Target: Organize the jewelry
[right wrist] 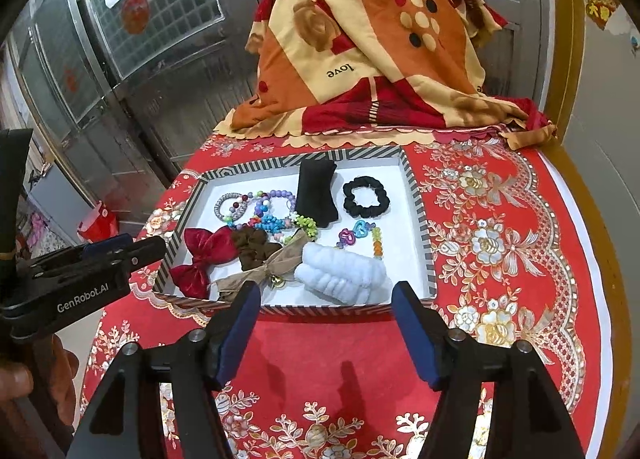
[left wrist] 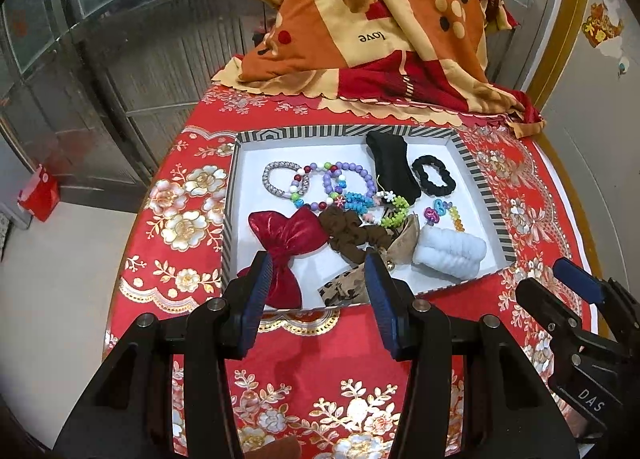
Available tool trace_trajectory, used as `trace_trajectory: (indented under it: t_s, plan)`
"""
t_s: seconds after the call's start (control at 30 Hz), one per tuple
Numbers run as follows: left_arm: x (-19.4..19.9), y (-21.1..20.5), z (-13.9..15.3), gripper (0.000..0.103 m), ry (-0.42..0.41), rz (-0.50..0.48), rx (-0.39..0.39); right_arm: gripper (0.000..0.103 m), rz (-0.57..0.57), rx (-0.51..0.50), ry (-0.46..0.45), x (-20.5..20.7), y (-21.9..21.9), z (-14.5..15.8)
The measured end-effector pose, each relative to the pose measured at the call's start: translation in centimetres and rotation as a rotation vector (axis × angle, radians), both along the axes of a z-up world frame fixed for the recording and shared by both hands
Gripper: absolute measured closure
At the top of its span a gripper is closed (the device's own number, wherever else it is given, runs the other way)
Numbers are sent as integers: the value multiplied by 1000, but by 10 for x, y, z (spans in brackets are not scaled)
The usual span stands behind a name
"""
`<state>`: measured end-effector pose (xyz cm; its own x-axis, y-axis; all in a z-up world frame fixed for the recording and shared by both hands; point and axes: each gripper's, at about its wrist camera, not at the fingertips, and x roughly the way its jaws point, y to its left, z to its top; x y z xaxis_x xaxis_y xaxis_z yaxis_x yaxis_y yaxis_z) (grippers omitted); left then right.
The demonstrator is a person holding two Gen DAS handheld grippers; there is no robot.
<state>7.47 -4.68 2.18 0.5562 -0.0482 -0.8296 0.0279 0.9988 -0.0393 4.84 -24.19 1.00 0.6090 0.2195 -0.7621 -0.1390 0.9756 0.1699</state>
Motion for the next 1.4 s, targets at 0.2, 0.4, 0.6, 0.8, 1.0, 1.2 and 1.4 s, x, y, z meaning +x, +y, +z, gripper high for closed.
trace_trajectory:
  t_s: [0.2,0.4,0.6,0.8,1.0,1.2,1.4]
  plan:
    - [-4,1,0,56,-2,-1,1,37,-11,-16,-9,-3,1,4]
    - [-7,-1,1,56,-1,-6,0,37,-14,-27,-3,-5,2,6]
    - [-7,-1,1,56,-1,-5,4,37,-12,-30,7,-5,2,5]
    - [-9,-2,1,56,6,-10,4,37,-8,-29,14,-5,2,4]
    - [-9,-1,-1,56,9,-12,3,37,-4,-30,14,-4,4,4]
    - [-10,0,-1,56,10,-14,5,37,-4,-29,15,-3,5,3]
    - [-10,1,-2,56,12,-12,1,37,2,-27,18,-3,6,3]
